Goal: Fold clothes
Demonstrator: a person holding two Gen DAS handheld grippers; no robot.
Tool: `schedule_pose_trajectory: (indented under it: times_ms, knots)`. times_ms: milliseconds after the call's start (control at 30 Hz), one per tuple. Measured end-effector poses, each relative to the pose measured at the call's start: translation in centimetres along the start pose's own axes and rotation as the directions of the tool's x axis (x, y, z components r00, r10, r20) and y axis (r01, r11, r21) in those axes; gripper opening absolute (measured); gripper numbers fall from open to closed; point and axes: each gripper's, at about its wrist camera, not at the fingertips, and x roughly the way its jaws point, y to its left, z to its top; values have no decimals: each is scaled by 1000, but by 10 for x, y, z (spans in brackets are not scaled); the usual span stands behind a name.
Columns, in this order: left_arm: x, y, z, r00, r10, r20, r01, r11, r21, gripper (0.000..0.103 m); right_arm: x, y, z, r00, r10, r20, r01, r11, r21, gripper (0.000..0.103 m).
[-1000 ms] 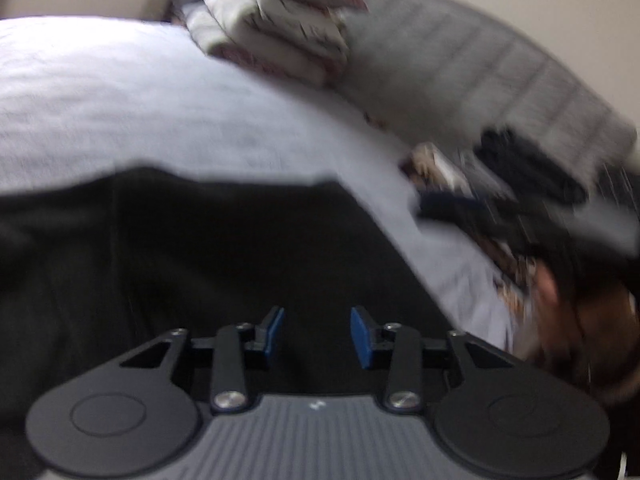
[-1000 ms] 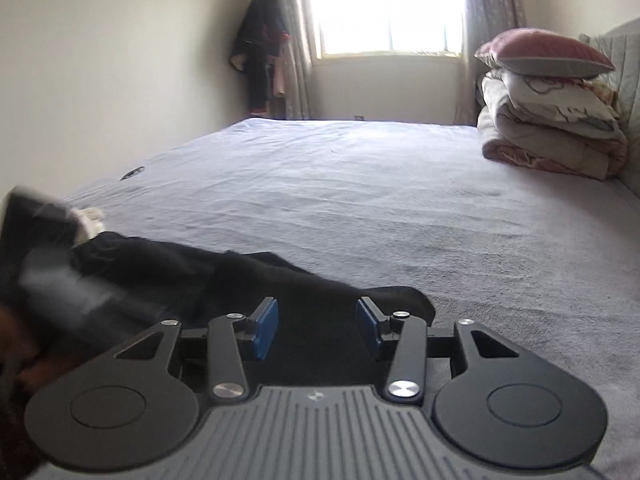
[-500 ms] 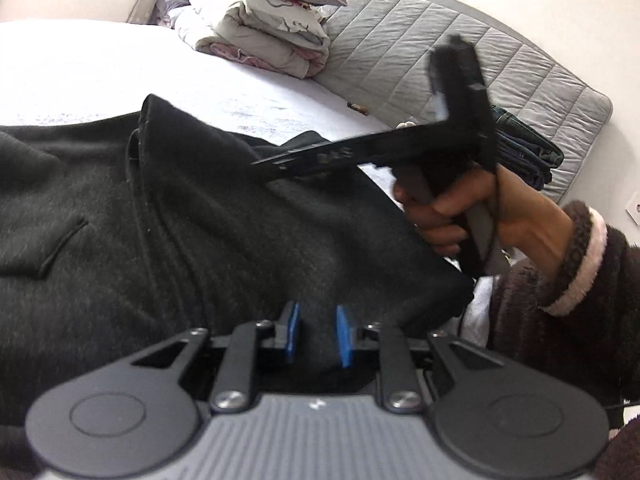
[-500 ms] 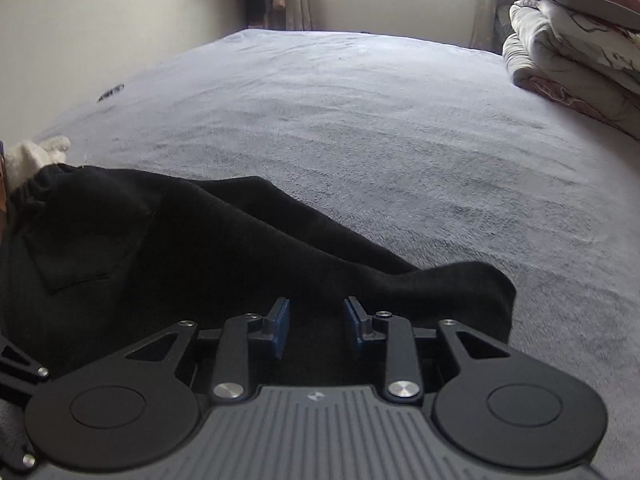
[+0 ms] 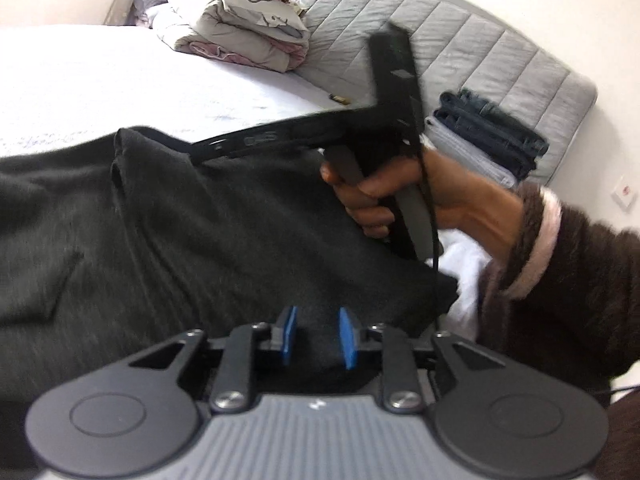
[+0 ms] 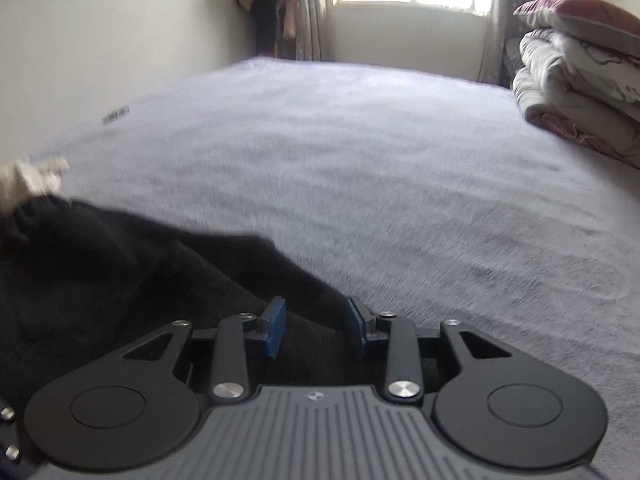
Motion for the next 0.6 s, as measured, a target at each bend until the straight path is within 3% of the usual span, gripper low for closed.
schedule_pose_trajectory:
  times_ms: [167,300,467,600]
  knots:
    - [2,6,32,988,133,74,-137,989,58,31,-41,-11,-7,998,29,60,-25,997,-66,41]
    - [23,12,53,967,237,88,-247,961,124,31,-53,-15,-26,999,5,45,3,986,-169,41]
    - [51,26,68,934,338,121,-353,925,143,30,-47,-29,-32,998,-20,53,28,987,-155,41]
    - [58,46,71,930,354,96,-362,929,81,23,-32,-44,-36,998,-58,29,62,988,-145,42]
